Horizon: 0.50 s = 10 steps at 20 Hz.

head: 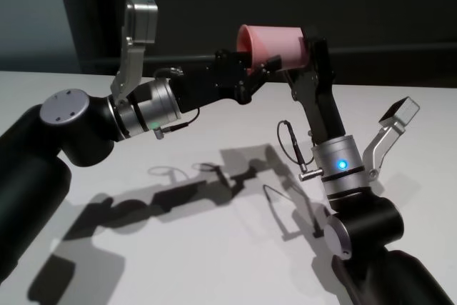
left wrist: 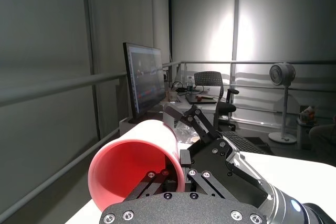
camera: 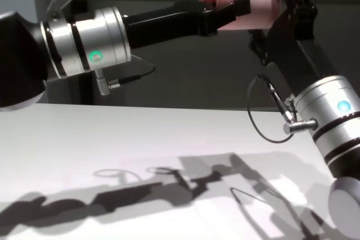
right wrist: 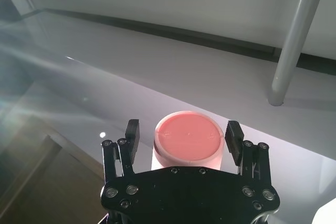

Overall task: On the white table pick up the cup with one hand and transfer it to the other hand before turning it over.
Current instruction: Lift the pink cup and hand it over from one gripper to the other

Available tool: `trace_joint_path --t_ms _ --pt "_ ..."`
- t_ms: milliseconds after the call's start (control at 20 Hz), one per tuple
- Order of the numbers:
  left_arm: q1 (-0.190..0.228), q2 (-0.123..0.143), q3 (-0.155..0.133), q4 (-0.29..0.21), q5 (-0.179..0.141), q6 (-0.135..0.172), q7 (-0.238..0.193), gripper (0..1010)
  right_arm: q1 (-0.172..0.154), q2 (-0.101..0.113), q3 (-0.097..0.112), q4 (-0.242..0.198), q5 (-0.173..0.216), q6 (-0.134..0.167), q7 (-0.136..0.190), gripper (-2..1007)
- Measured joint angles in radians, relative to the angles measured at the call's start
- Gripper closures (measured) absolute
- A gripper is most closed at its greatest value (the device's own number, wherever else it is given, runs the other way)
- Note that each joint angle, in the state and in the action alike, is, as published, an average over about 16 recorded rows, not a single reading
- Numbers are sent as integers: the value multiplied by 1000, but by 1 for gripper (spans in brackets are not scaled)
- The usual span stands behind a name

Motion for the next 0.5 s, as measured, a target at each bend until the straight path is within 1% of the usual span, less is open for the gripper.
trace_joint_path --t_ms 500 --pt "0 0 0 0 0 0 0 961 7 8 -25 1 15 -7 3 1"
